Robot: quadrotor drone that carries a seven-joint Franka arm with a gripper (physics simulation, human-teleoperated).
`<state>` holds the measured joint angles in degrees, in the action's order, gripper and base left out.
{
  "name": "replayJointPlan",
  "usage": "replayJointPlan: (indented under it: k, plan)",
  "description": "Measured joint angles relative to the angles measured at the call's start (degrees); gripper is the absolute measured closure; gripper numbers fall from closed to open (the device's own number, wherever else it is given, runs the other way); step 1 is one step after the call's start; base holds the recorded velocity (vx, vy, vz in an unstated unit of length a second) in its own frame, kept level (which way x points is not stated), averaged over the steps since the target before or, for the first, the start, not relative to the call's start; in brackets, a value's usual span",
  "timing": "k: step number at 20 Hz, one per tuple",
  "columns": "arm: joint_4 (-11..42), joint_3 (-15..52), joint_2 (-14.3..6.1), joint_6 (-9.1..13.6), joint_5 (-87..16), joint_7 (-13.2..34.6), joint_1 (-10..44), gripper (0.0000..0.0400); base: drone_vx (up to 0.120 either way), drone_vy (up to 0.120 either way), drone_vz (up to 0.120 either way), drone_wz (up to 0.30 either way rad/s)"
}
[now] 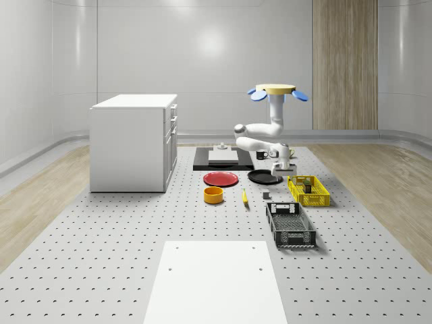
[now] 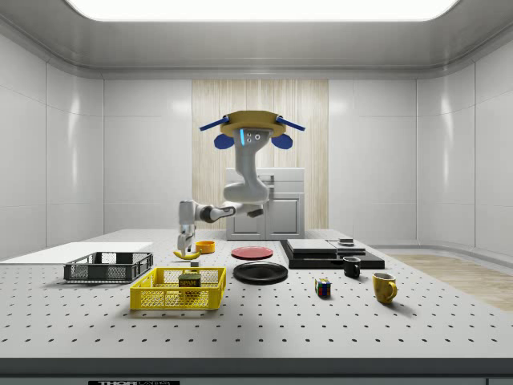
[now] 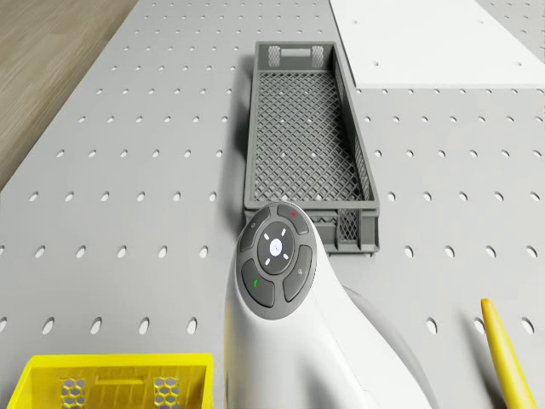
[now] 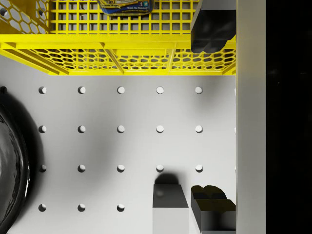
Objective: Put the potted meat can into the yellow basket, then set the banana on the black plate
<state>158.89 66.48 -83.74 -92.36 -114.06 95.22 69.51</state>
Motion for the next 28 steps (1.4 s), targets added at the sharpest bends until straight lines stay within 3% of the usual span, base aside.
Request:
replayJointPlan:
  k: [28]
  plan:
    - [0.0,0.0,-0.2,-0.2,0.1,0.1,0.1,0.0,0.0,-0.12,-0.003,0.0]
